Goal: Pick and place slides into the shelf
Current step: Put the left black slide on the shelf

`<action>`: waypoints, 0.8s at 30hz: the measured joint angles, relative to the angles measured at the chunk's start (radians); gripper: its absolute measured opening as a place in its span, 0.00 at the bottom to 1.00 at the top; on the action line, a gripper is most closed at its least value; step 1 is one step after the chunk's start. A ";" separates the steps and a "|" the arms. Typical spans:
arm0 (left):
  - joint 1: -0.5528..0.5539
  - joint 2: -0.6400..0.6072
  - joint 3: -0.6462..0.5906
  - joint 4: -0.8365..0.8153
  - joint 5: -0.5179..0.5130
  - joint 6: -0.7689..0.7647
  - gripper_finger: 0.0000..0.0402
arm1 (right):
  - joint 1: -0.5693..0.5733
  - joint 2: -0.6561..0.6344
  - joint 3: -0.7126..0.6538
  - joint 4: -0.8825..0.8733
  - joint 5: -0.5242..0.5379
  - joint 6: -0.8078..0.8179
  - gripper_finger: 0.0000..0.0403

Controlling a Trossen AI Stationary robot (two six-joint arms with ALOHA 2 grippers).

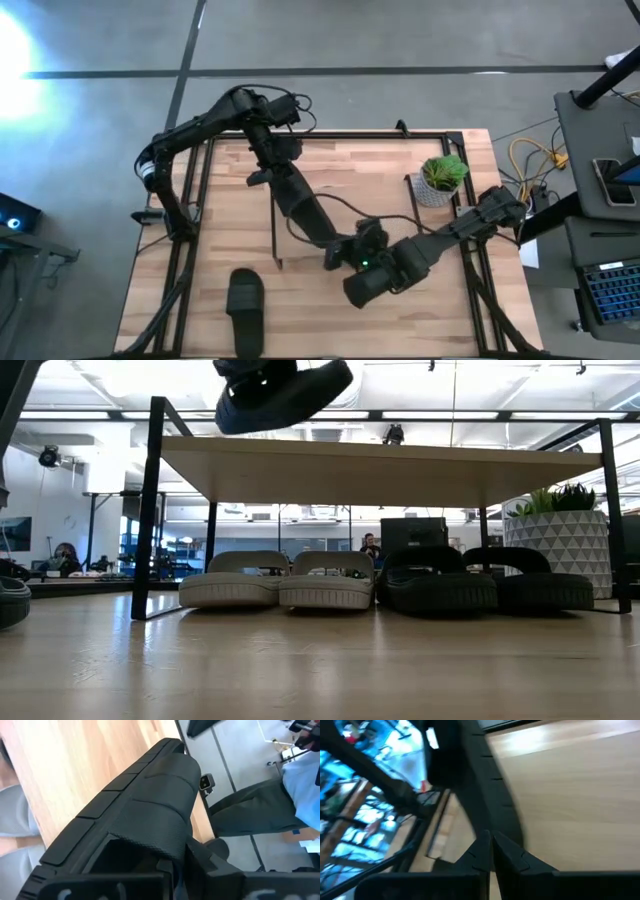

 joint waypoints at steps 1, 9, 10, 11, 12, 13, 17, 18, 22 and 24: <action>0.000 0.000 -0.002 -0.001 0.000 -0.001 0.00 | -0.007 0.000 -0.015 0.064 -0.004 -0.043 0.02; -0.001 0.000 -0.087 0.000 0.025 -0.025 0.00 | -0.068 0.001 -0.037 0.237 -0.081 -0.237 0.02; -0.002 0.000 -0.103 0.000 0.025 -0.026 0.00 | -0.074 0.001 -0.043 0.237 -0.097 -0.239 0.02; -0.002 0.000 -0.121 0.000 0.025 -0.026 0.00 | -0.079 0.001 -0.048 0.235 -0.108 -0.239 0.02; -0.002 0.000 -0.136 0.000 0.025 -0.026 0.00 | -0.083 0.001 -0.054 0.237 -0.114 -0.238 0.02; -0.001 0.000 -0.147 0.001 0.027 -0.024 0.00 | -0.086 0.001 -0.059 0.237 -0.118 -0.238 0.02; -0.001 0.000 -0.173 0.024 0.026 -0.022 0.00 | -0.086 0.001 -0.078 0.247 -0.128 -0.233 0.02; -0.001 0.000 -0.175 0.035 0.024 -0.026 0.01 | -0.086 0.001 -0.083 0.258 -0.135 -0.233 0.02; -0.002 0.000 -0.177 0.093 0.013 -0.060 0.06 | -0.088 0.001 -0.107 0.293 -0.147 -0.230 0.02; -0.002 0.000 -0.171 0.127 -0.010 -0.091 0.10 | -0.087 0.001 -0.117 0.298 -0.148 -0.230 0.02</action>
